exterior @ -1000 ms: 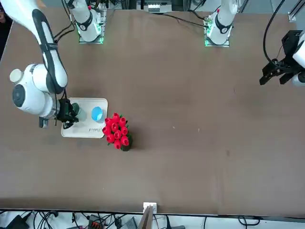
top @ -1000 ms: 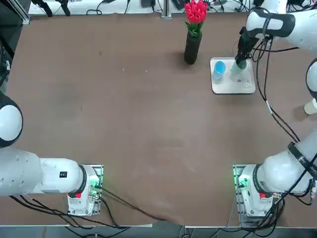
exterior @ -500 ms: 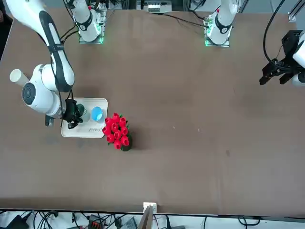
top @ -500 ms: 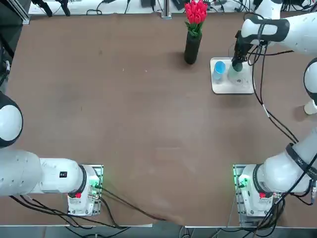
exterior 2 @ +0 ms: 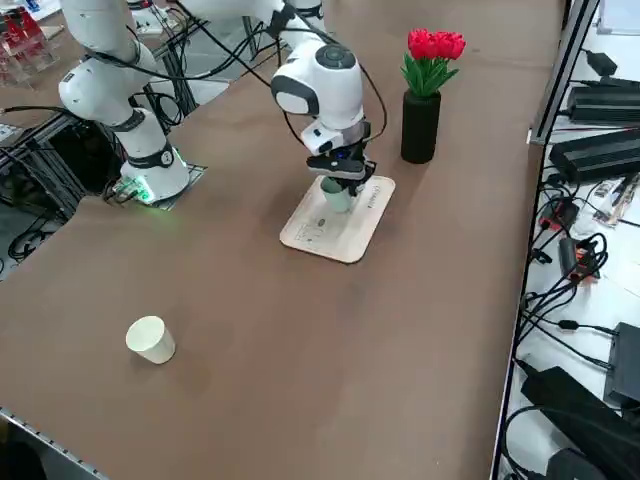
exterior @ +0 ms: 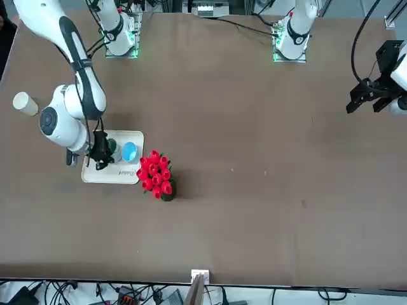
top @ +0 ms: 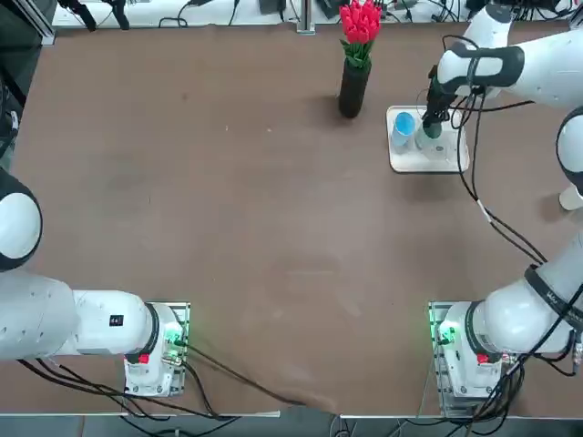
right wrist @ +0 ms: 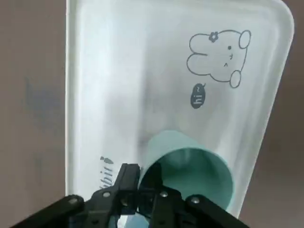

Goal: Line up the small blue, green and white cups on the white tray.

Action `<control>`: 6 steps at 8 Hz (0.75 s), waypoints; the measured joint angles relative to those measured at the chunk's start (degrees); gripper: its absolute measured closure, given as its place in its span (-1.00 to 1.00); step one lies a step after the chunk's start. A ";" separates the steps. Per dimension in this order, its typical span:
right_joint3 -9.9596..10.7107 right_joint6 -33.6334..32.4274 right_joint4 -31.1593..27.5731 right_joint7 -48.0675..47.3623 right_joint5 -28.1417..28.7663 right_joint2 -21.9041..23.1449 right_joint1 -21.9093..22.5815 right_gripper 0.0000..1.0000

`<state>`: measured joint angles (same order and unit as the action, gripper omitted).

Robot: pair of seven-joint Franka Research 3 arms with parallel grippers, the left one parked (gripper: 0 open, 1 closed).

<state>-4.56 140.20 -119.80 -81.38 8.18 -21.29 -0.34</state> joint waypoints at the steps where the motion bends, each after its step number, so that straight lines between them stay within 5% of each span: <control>1: 0.10 0.34 -0.05 -0.03 0.00 0.00 0.00 0.82; 2: 0.22 0.46 -0.06 -0.11 0.00 0.00 0.00 0.70; 6: 0.26 1.09 0.27 -1.23 0.00 0.38 0.00 -0.65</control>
<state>-4.29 141.29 -119.54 -82.61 8.18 -20.91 -0.34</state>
